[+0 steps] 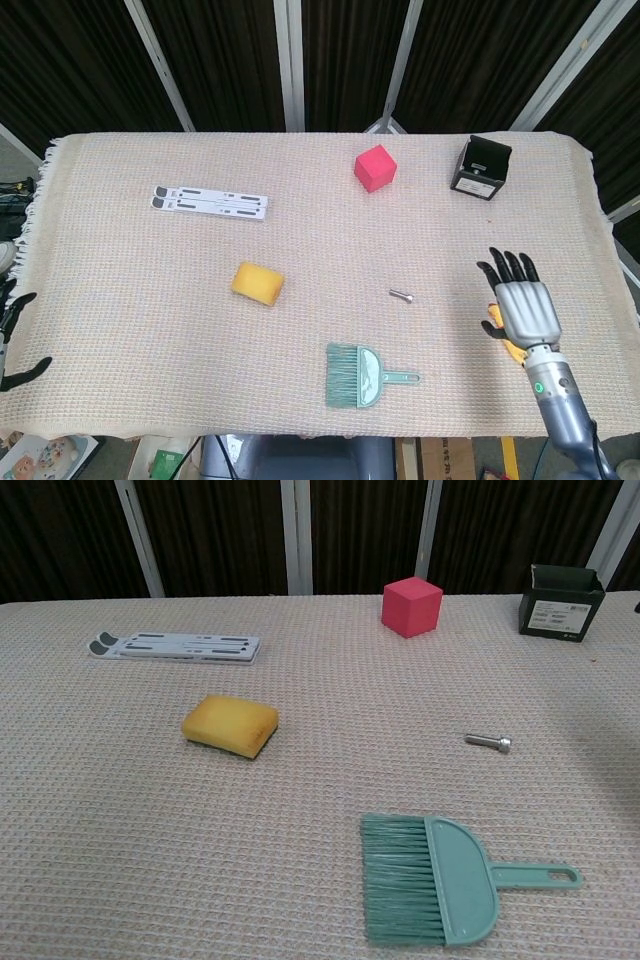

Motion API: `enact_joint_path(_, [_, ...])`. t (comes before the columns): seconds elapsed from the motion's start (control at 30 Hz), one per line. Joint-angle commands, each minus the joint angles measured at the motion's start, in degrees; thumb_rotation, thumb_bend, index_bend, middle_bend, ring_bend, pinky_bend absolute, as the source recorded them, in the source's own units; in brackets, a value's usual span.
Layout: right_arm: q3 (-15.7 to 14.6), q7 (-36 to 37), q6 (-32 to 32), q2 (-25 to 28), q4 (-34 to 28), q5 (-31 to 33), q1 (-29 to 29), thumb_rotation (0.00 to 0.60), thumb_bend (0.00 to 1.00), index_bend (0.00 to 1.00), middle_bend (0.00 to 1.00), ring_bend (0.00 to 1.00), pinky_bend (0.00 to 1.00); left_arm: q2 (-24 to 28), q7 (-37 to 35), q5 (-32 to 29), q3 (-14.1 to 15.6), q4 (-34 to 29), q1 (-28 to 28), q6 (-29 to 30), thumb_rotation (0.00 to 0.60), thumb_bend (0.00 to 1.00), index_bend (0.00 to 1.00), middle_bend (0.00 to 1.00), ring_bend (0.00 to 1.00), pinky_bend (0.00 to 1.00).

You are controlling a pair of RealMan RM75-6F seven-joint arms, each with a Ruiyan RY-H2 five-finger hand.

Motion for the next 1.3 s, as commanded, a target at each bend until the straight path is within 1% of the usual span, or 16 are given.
enact_joint_path(0.03, [3.76,-15.57,-4.31,-4.28,-3.88,18.77,12.00,0.600,0.19,0.24,0.02,0.07,0.00,0.03,0.00,-0.28,-0.09,-0.02,-0.01,-0.13,0.600,0.23,0.17,0.00,0.00,0.00])
enact_joint_path(0.07, [4.35,-17.25,-4.08,-6.09,-3.39,21.97,14.30,0.600,0.19,0.24,0.02,0.07,0.00,0.06,0.02,-0.37,-0.09,-0.03,-0.03,-0.24,0.600,0.23,0.17,0.00,0.00,0.00])
enact_joint_path(0.2, [4.99,-23.40,-1.47,-10.83,-0.82,32.06,20.66,0.600,0.19,0.24,0.02,0.08,0.00,0.19,-0.10,-0.42,-0.09,-0.04,-0.10,-0.42,0.600,0.24,0.17,0.00,0.00,0.00])
enact_joint_path(0.33, [5.59,-30.50,3.88,-15.77,2.77,43.05,26.80,0.600,0.19,0.25,0.02,0.08,0.00,0.26,-0.27,-0.71,-0.22,0.03,-0.19,-0.63,0.600,0.23,0.17,0.00,0.00,0.00])
enact_joint_path(0.37, [6.25,-32.90,6.22,-17.54,4.17,47.33,28.89,0.600,0.19,0.25,0.02,0.08,0.00,0.29,-0.33,-0.80,-0.28,0.07,-0.24,-0.71,0.600,0.23,0.17,0.00,0.00,0.00])
enact_joint_path(0.47, [8.63,-36.26,11.32,-21.41,7.42,55.22,32.81,0.600,0.19,0.26,0.02,0.08,0.00,0.28,-0.33,-1.05,-0.42,0.16,-0.37,-0.90,0.600,0.24,0.17,0.00,0.00,0.00])
enact_joint_path(0.57, [10.59,-38.26,15.38,-24.45,10.64,60.13,35.65,0.600,0.19,0.26,0.02,0.08,0.00,0.23,-0.31,-1.42,-0.52,0.24,-0.53,-1.30,0.600,0.23,0.17,0.00,0.00,0.00])
enact_joint_path(0.73, [12.22,-40.96,20.65,-28.70,16.35,63.96,39.12,0.600,0.19,0.27,0.02,0.08,0.00,0.18,-0.22,-1.99,-0.76,0.27,-0.72,-1.65,0.600,0.23,0.17,0.00,0.00,0.00])
enact_joint_path(0.9, [15.49,-43.02,23.97,-32.17,20.67,68.15,41.80,0.600,0.19,0.27,0.02,0.08,0.00,0.07,-0.12,-2.60,-1.02,0.35,-0.91,-1.97,0.600,0.23,0.17,0.00,0.00,0.00])
enact_joint_path(0.97, [16.15,-43.71,25.14,-33.14,21.84,68.89,42.58,0.600,0.19,0.27,0.02,0.08,0.00,0.06,-0.11,-2.82,-1.10,0.42,-1.02,-2.20,0.600,0.23,0.17,0.00,0.00,0.00])
enact_joint_path(1.13, [19.25,-42.87,25.39,-35.16,23.47,70.92,42.92,0.600,0.19,0.27,0.02,0.08,0.00,0.10,-0.51,-3.55,-1.40,0.61,-1.37,-2.91,0.600,0.23,0.17,0.00,0.00,0.00])
enact_joint_path(1.3, [20.28,-41.20,24.24,-36.59,24.83,70.78,42.28,0.600,0.19,0.29,0.02,0.08,0.00,0.25,-0.80,-3.50,-1.31,0.63,-1.51,-3.23,0.600,0.24,0.17,0.00,0.00,0.00])
